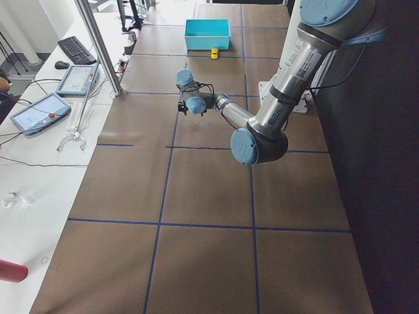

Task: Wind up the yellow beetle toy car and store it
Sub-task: 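Retract the left arm while the right arm reaches toward the car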

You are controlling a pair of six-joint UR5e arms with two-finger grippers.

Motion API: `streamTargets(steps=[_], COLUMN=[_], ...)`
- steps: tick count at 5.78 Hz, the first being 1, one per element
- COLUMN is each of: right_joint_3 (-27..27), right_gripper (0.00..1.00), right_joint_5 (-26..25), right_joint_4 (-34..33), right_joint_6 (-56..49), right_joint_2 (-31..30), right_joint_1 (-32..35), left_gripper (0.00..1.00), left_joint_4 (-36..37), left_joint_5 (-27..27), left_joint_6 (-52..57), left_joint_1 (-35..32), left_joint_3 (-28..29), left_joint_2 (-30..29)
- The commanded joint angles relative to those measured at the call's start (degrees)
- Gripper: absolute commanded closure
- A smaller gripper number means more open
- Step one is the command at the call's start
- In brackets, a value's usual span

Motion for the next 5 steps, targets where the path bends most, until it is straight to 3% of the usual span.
streamTargets(steps=[1,3,4,5], right_joint_3=[2.9,10.0,10.4,10.0], right_gripper=[0.0,0.0,0.0,0.0], right_joint_5=[0.0,-2.2,-1.9,-4.6], right_joint_4=[-5.6,-6.3,-5.9,-5.9], right_joint_6=[0.0,-0.1,-0.1,-0.3], right_joint_2=[5.3,4.5,6.4,8.5], right_joint_1=[-3.7,-10.5,-13.5,-22.4], left_gripper=[0.0,0.0,0.0,0.0], left_joint_4=[16.5,23.8,24.0,24.4], left_joint_5=[0.1,-0.5,-1.9,-1.9], left_joint_6=[-2.7,-7.9,-8.2,-8.3], left_joint_1=[-3.8,-12.0,-14.2,-18.1], left_joint_3=[-0.8,-1.0,-1.2,-0.7], left_joint_2=[-0.2,-0.2,2.4,5.0])
